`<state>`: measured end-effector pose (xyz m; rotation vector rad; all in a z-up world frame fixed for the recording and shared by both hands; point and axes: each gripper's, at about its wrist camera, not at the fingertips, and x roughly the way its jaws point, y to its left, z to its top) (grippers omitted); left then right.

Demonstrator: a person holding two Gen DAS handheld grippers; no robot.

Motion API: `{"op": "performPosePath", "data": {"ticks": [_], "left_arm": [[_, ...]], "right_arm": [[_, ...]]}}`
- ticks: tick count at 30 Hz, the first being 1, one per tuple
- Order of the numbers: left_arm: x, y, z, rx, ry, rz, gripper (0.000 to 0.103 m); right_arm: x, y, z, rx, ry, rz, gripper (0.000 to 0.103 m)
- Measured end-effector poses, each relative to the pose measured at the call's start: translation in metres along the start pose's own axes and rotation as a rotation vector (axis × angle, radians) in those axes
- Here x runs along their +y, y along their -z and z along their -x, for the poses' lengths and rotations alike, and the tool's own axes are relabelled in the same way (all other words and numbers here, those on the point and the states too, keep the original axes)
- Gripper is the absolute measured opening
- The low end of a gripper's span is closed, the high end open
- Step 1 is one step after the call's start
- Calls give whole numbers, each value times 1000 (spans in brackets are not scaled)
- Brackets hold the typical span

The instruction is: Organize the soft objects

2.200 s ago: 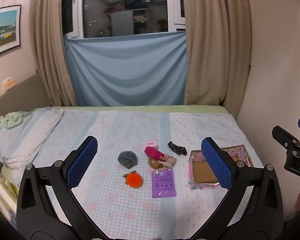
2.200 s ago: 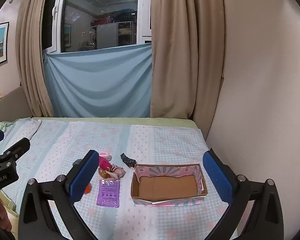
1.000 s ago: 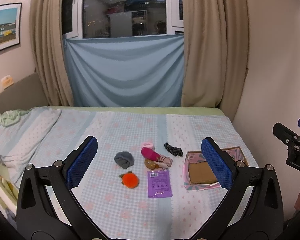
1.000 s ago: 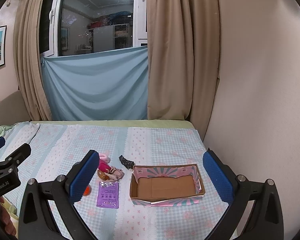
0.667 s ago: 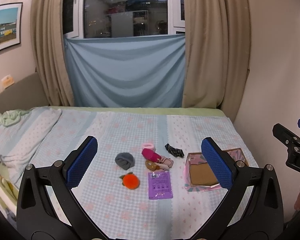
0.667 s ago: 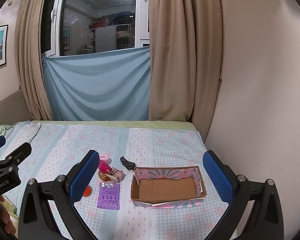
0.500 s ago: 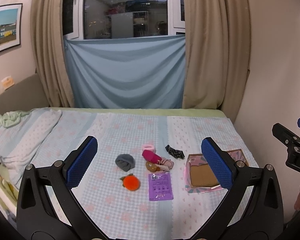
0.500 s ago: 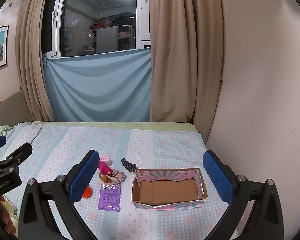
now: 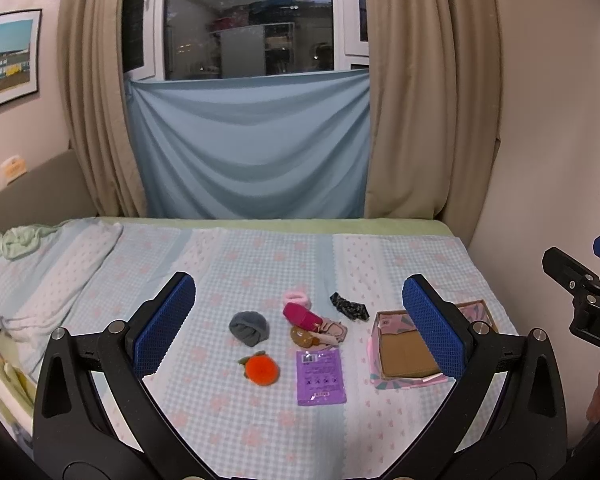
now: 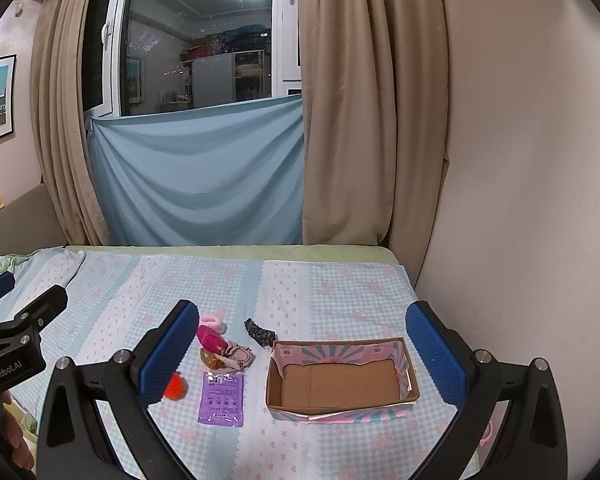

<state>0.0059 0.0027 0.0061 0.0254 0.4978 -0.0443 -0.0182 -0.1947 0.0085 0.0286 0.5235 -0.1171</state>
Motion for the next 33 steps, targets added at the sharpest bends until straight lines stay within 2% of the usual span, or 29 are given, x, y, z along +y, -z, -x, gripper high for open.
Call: {"op": "performPosePath", "data": {"ticks": [28,33], "left_arm": [[0,-2,-3,5,4,0,103],[7,0,-12,30,-21,39,103]], "right_arm": [[0,-2,-5,9,-4,3,103],[4,-4,-19,41,-32,40,103]]}}
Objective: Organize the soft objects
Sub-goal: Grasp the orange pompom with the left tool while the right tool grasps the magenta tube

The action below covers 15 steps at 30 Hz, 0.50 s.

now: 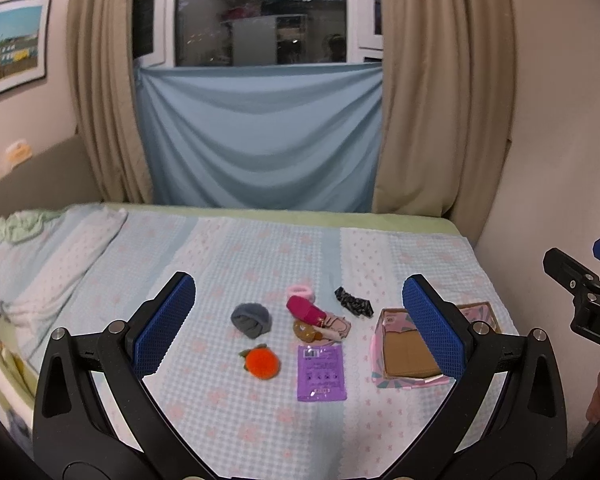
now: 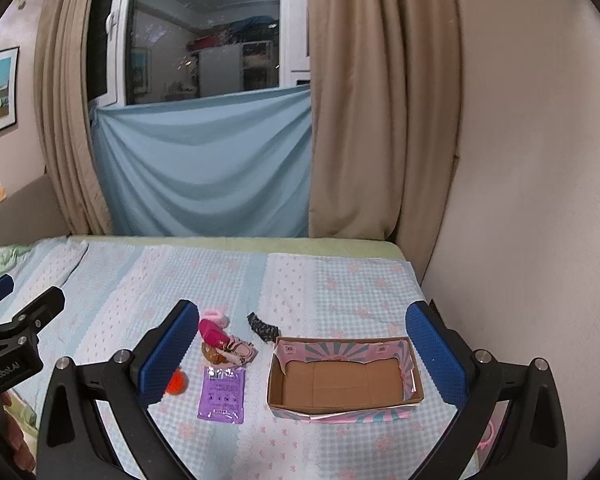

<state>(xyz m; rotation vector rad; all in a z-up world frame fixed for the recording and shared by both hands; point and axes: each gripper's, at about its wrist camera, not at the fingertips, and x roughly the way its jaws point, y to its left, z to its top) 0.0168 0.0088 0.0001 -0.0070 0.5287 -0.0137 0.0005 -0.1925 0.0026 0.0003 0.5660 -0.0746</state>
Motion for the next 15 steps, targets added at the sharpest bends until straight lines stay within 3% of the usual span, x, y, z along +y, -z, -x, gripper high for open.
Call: {"op": "performPosePath", "data": {"ticks": [7,15], "left_arm": [[8,29,-26,85,-96,92,103],[33,100,-84,221,-194,244,103]], "right_arm": [[13,8,-48,76,-112,110,103],[46,36,-139,185,-254,207,103]]}}
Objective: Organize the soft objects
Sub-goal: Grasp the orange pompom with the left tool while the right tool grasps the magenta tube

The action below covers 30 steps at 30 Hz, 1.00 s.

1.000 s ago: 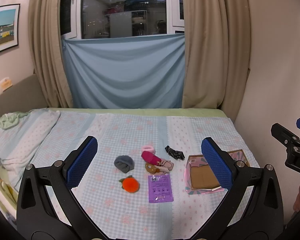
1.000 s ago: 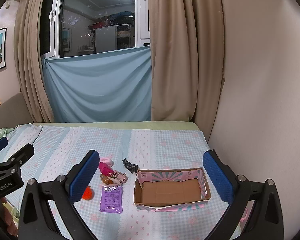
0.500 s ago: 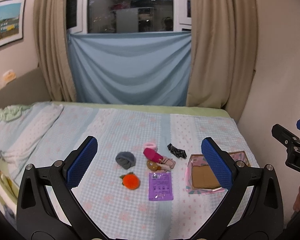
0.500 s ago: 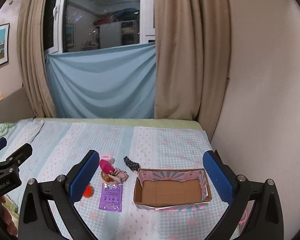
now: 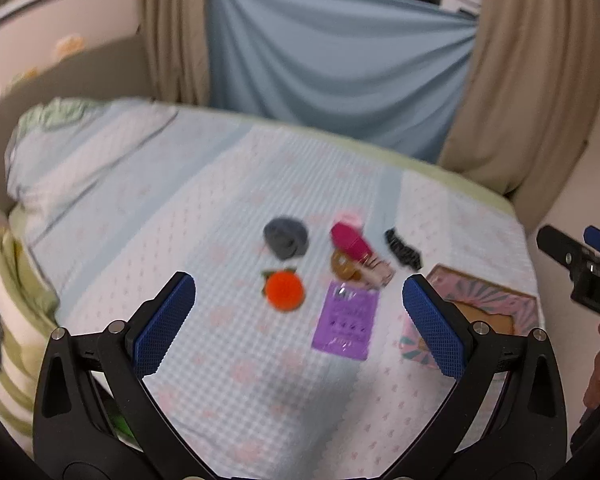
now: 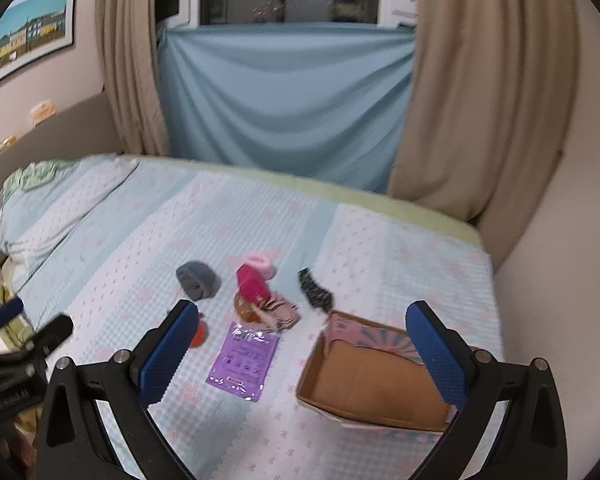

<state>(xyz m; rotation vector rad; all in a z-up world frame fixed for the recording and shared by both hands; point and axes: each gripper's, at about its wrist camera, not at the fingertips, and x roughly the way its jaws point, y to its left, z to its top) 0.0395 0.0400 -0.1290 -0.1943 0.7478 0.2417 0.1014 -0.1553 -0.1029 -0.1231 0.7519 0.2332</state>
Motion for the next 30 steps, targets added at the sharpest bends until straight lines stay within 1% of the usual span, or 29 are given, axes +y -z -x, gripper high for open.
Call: {"op": "performPosePath", "data": {"ticks": [4,9,15,19,24,27,30], "left_arm": [[9,22,-51,44,-19,53,103],[17,47,-122,69,-22,88,103],[23,59,-211,110,-21,133,103],[28,69,-264,158,-30,140,103],[35,80,-315,200,-30,166,102],[36,85,-338,227,-27,170,101],[37,87,-358,245,-26,172,100]], "right_arm": [[13,1,-55,28,-38,55,103],[27,3,-131,70,-77,100,103],[42,2,-222,129,-84,156,103],[55,5,-280,181,-95,189,103],[78,13,-346,238,-97,223,103],[86,16,-381,286,-90,223,98],[88,18,-408,330,-81,223,94]]}}
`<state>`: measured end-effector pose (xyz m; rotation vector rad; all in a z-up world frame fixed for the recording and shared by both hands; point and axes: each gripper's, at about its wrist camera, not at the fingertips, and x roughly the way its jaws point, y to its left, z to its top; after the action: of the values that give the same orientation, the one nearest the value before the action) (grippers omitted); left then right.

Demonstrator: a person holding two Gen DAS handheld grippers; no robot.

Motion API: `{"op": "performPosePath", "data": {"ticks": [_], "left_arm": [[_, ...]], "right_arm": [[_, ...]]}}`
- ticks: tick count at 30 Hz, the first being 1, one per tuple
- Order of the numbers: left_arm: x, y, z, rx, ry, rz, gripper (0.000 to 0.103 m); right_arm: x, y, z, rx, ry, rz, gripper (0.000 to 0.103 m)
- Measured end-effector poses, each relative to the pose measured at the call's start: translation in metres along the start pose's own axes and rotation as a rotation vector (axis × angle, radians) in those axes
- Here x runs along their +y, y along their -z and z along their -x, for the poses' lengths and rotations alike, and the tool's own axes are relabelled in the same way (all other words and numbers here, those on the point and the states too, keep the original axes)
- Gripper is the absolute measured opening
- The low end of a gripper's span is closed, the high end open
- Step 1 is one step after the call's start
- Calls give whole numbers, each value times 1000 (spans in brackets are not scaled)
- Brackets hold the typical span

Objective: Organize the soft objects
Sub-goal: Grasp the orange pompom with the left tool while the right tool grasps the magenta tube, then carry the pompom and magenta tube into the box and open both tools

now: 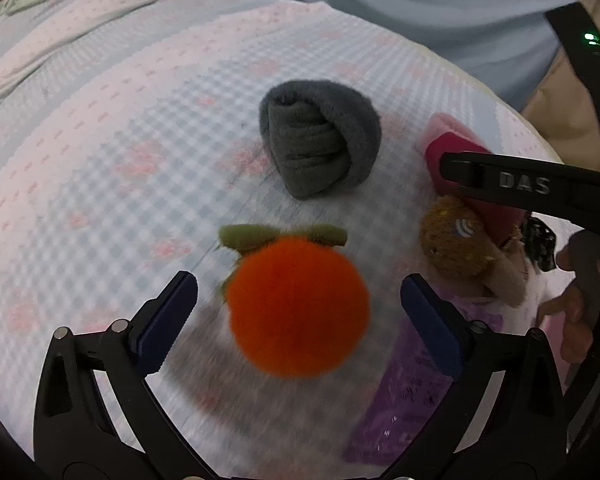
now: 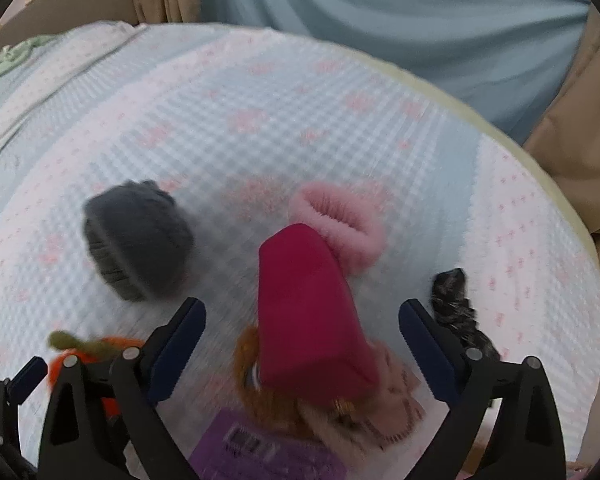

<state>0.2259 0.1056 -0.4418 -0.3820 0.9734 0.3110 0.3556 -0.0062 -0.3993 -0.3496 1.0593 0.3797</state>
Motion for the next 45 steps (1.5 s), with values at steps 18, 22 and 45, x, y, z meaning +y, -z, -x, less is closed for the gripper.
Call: {"op": "performPosePath", "data": {"ticks": [18,22,45], "left_arm": [[1,-18,-44,82,-12,-26,32],[0,-25,-38,57,-8,-42,31],[-56,-58,153,-184,41,-100,31]], "right_arm": [[-20,-14,-30,88,-86,-86,33],[-27,-14,-19,61,-93,-114,28],[-85,26,203,-186,-175,-295,18]]}}
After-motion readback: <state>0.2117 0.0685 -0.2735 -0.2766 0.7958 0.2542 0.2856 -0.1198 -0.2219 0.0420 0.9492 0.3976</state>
